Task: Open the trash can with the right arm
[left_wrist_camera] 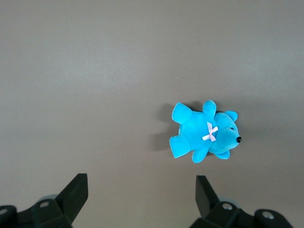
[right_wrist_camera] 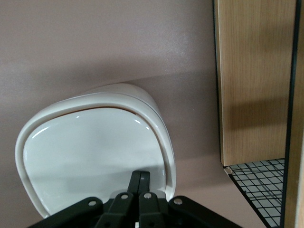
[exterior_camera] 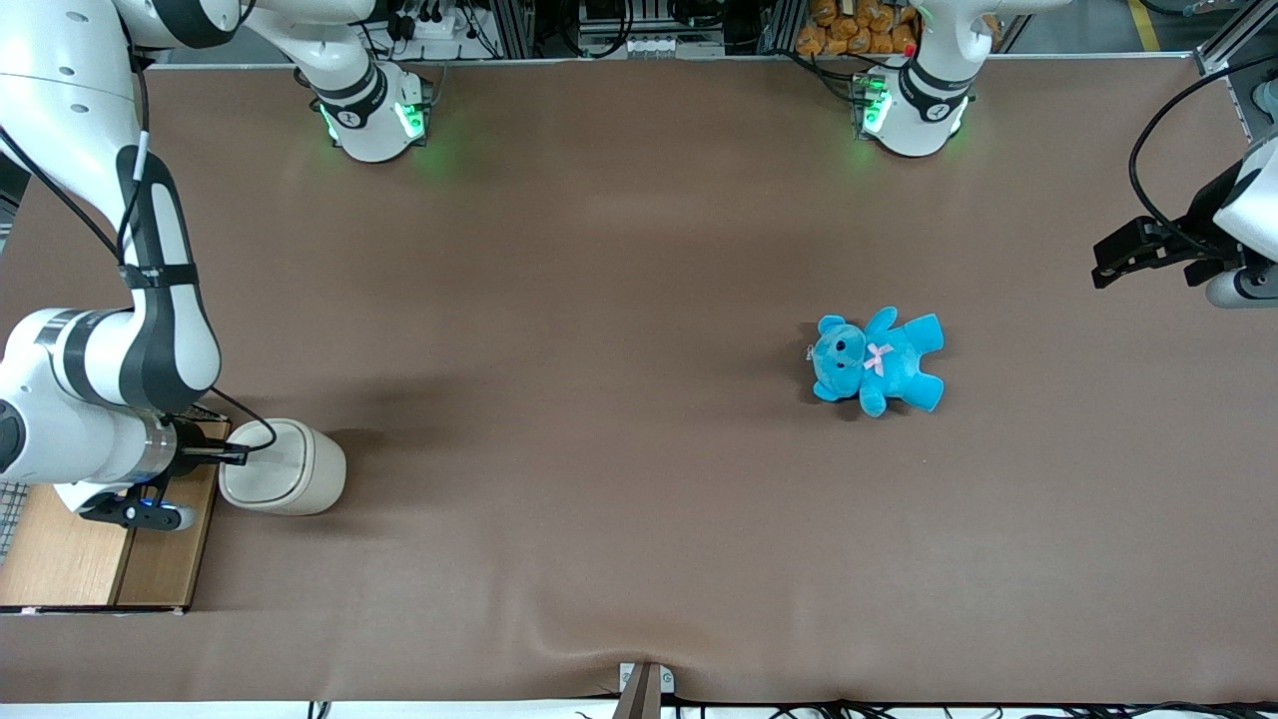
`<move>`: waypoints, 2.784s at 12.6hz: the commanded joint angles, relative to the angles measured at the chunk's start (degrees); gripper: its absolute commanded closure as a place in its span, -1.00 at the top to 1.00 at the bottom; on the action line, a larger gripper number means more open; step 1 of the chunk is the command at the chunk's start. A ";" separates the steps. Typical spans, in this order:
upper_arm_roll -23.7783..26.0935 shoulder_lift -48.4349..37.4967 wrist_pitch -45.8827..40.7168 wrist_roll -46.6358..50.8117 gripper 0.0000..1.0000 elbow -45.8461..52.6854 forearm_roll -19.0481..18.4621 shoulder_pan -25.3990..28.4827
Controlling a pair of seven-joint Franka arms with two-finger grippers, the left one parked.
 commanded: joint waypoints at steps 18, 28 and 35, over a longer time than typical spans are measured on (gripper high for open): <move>0.43 -33.34 -23.23 -1.76 1.00 -6.54 -0.04 0.21; 0.70 -35.30 -35.72 3.60 1.00 2.15 -0.04 0.56; 0.70 -34.86 -32.64 3.42 1.00 2.24 -0.40 0.56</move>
